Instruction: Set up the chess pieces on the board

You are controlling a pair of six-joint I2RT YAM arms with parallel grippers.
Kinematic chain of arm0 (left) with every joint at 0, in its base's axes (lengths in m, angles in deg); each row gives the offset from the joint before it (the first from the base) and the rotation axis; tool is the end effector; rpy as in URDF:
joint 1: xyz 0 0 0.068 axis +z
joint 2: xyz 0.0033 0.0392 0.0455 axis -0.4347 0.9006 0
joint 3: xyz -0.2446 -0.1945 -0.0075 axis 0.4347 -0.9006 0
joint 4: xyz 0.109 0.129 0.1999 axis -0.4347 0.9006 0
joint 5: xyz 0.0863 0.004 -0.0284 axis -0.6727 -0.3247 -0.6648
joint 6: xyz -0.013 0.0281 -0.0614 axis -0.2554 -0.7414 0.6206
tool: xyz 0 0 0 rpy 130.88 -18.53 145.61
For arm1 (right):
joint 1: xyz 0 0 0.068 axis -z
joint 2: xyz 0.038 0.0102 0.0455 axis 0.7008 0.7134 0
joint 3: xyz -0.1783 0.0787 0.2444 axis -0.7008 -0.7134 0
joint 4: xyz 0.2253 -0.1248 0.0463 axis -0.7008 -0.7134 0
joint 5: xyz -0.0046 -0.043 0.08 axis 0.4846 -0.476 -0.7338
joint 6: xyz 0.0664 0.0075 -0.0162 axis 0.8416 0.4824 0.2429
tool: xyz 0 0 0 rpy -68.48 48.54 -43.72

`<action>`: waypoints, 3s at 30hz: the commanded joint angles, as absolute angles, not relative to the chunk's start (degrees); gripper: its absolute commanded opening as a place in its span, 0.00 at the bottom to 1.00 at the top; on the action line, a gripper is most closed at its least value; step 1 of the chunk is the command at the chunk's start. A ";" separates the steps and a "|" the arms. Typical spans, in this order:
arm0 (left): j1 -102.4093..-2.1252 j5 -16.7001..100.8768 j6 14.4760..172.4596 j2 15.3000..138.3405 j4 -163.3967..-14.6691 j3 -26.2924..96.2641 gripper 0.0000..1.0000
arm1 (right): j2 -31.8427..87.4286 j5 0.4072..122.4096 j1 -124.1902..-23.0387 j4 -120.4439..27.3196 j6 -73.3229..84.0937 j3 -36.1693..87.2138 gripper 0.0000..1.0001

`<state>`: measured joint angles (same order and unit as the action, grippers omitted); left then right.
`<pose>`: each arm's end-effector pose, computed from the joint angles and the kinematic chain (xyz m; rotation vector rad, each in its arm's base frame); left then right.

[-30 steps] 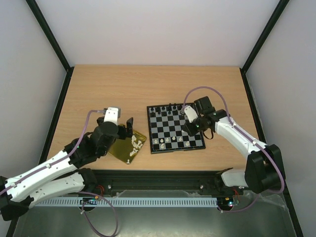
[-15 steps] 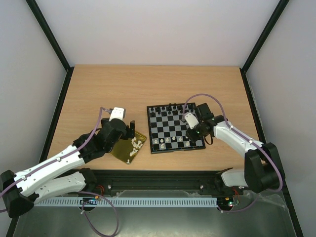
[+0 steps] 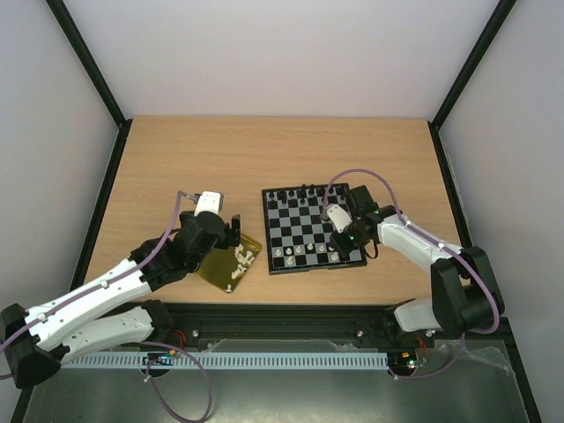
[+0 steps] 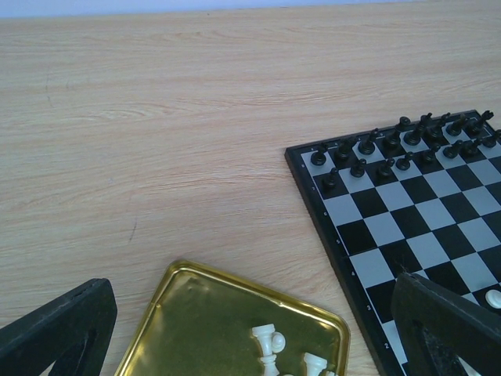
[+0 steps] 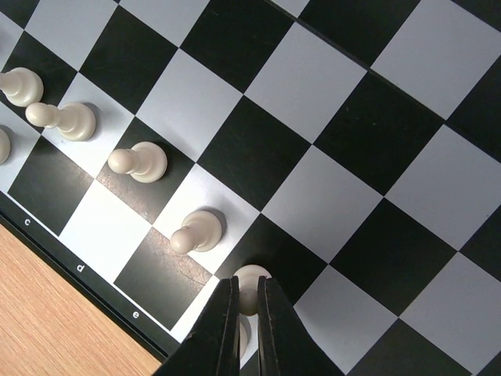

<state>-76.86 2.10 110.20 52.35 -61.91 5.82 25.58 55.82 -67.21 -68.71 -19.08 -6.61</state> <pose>0.1363 -0.1225 0.3099 0.0939 2.0599 -0.2620 0.2380 0.1135 0.2108 -0.9694 2.3892 0.3311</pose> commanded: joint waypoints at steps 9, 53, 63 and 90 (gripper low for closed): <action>-76.54 1.99 110.72 52.05 -61.64 5.92 0.99 | 26.99 54.73 -66.99 -68.65 -19.63 -7.40 0.09; -71.92 17.58 110.54 75.59 -48.54 17.14 0.65 | 5.49 51.52 -66.99 -67.79 -13.33 -7.78 0.43; -70.50 29.64 112.56 87.95 -50.43 15.19 0.32 | 4.94 52.79 -66.99 -67.73 -14.31 -8.25 0.45; -70.55 27.96 112.56 90.08 -50.19 14.27 0.02 | 5.50 52.58 -66.99 -67.85 -14.70 -8.54 0.45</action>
